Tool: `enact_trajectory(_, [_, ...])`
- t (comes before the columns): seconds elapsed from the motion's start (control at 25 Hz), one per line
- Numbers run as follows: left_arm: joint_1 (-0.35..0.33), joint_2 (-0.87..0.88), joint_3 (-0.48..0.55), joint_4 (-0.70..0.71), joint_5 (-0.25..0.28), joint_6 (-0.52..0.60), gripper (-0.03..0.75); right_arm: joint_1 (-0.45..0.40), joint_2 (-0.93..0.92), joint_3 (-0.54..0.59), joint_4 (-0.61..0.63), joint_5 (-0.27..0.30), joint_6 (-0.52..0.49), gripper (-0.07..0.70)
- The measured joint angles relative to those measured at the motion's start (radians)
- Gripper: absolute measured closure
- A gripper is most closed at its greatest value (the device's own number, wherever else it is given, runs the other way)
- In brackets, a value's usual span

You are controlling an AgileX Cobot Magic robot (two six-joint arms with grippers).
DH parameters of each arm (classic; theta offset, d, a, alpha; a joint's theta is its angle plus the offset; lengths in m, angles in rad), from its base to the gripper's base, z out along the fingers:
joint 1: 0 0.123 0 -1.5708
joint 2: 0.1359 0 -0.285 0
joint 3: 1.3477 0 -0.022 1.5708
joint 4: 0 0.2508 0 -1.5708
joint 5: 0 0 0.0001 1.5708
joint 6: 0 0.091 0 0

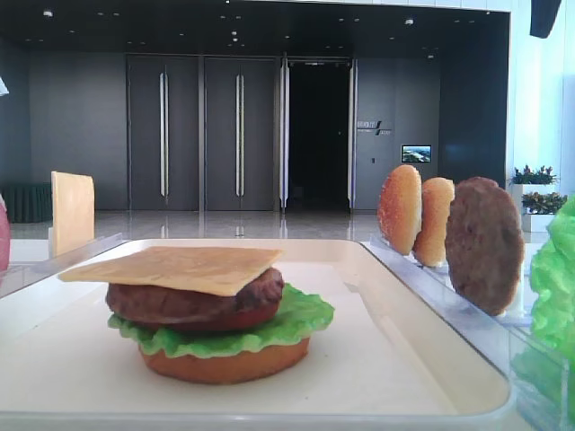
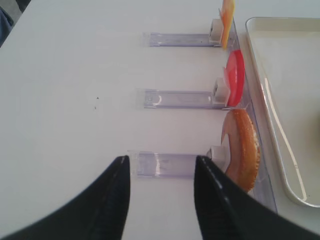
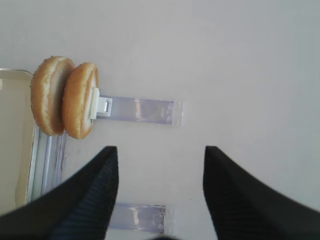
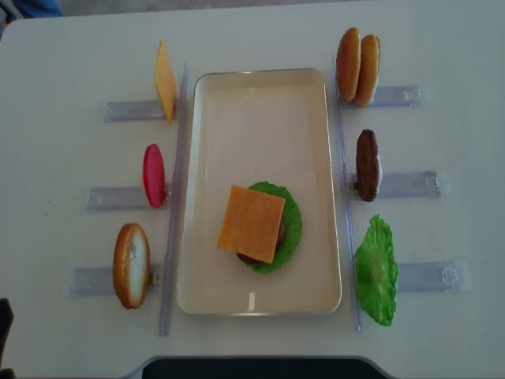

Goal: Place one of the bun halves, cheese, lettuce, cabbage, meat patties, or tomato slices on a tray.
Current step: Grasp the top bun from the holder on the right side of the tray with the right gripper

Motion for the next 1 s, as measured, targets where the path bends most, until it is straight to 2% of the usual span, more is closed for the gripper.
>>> enact_trajectory(0.48, [0.0,0.0,0.0,0.0,0.0,0.0,0.388,0.026,0.001,0.0,0.007,0.0,0.012,0.234])
enact_trajectory(0.6, [0.0,0.0,0.0,0.0,0.0,0.0,0.388,0.084,0.001,0.0,0.009,0.0,0.031,0.234])
enact_trajectory(0.88, [0.0,0.0,0.0,0.0,0.0,0.0,0.388,0.305,0.001,0.0,0.008,0.0,0.106,0.234])
enact_trajectory(1.0, [0.0,0.0,0.0,0.0,0.0,0.0,0.388,0.368,0.001,0.0,0.008,0.0,0.123,0.234])
